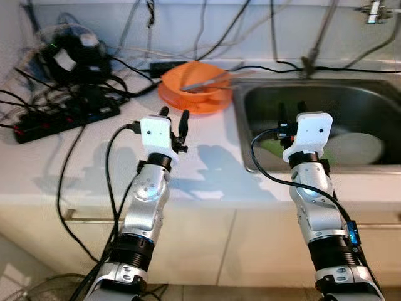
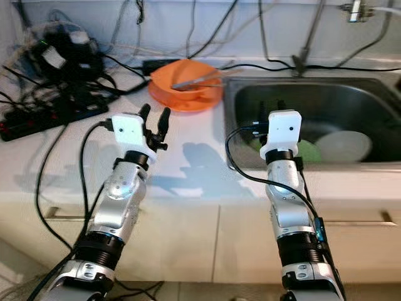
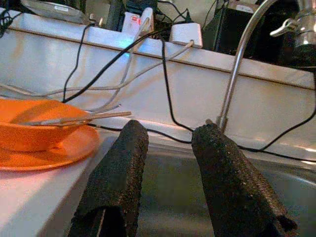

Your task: Kitchen organization

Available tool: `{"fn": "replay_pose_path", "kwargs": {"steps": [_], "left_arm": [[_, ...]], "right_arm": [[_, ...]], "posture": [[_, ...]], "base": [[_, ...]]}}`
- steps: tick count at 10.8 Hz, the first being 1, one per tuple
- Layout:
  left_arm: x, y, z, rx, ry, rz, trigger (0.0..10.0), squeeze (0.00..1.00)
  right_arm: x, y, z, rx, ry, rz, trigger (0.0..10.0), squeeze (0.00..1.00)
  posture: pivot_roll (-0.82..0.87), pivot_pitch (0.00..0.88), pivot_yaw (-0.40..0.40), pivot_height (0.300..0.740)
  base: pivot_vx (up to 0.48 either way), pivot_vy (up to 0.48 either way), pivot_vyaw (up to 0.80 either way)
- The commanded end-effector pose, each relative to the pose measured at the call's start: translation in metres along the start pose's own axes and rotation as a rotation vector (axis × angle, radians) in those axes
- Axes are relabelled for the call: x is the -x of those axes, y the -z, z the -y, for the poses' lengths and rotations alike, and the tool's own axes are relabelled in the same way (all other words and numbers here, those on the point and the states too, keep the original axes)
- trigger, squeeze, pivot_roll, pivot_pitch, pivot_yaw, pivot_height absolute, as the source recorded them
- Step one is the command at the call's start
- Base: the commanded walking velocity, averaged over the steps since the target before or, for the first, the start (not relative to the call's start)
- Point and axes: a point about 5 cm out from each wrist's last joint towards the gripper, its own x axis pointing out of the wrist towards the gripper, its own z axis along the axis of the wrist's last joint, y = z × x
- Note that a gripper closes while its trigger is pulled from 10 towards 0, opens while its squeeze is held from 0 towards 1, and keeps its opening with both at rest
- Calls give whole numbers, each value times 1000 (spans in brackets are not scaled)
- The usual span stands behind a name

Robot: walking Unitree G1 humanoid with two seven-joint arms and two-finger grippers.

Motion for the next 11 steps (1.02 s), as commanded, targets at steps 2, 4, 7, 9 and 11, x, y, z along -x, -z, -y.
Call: {"fn": "replay_pose_path", "kwargs": {"steps": [2,4,7,9,11], "left_arm": [[-4,-1,-2,-10,-12,8,10000,0],[-3,2,-5,-26,-7,-11,10000,0],[-6,-2,-13,-50,-15,-4,10000,0],[-6,-1,-14,-54,-24,-8,10000,0],[-7,-5,-10,-51,-26,3,10000,0]], "right_arm": [[-7,-5,0,12,-17,5,10000,0],[-6,-2,-3,1,-9,0,10000,0],[-6,-1,-10,-15,-14,0,10000,0],[-5,0,-12,-15,-20,-4,10000,0],[-8,-6,-14,-25,-38,12,10000,0]], "posture": [[27,0,3,740],[29,0,29,740],[32,0,45,740],[40,0,36,740],[47,0,31,740]], "base": [[0,0,0],[0,0,0],[0,0,0],[317,0,0],[324,0,0]]}}
